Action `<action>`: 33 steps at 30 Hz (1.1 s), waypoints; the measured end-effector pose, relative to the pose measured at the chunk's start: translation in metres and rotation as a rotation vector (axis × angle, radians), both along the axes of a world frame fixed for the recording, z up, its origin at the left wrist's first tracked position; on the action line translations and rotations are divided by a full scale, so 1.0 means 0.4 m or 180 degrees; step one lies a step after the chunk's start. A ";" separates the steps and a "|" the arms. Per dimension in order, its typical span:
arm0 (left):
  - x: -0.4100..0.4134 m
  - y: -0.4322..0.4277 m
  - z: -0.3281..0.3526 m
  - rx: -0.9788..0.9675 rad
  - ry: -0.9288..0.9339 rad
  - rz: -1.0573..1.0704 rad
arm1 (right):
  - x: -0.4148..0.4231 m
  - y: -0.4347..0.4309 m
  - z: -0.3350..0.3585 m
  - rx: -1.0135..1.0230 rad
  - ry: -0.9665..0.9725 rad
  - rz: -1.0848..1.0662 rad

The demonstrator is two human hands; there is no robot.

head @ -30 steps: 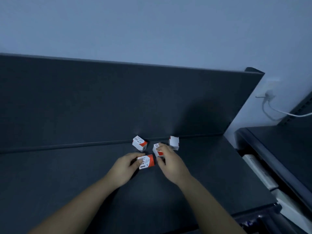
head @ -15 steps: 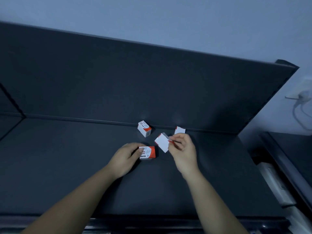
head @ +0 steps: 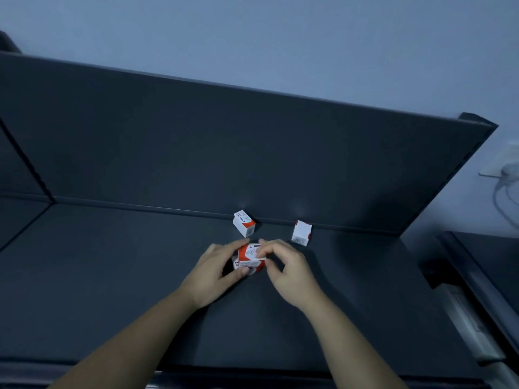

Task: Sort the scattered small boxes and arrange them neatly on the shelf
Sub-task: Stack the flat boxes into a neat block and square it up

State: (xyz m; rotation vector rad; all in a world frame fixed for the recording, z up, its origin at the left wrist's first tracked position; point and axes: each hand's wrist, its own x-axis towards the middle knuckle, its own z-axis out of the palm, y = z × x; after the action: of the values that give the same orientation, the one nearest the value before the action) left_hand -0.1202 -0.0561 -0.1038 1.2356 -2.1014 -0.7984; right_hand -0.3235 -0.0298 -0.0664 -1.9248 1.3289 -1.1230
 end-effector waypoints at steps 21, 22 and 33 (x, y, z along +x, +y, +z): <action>0.004 -0.014 -0.006 0.0080 0.0286 0.0504 | -0.031 -0.091 -0.016 0.1022 -0.0306 -0.1254; 0.004 -0.015 -0.006 0.0089 0.0278 0.0504 | -0.029 -0.097 -0.006 0.1248 -0.0758 -0.1256; 0.007 -0.019 -0.007 0.0098 0.0306 0.0472 | -0.074 -0.131 0.018 0.1158 0.1221 -0.0808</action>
State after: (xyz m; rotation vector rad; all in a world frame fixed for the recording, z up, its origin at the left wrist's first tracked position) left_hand -0.1175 -0.0637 -0.1065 1.3254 -1.9033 -0.8097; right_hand -0.3531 -0.0821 -0.0591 -1.7845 1.8797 -0.5723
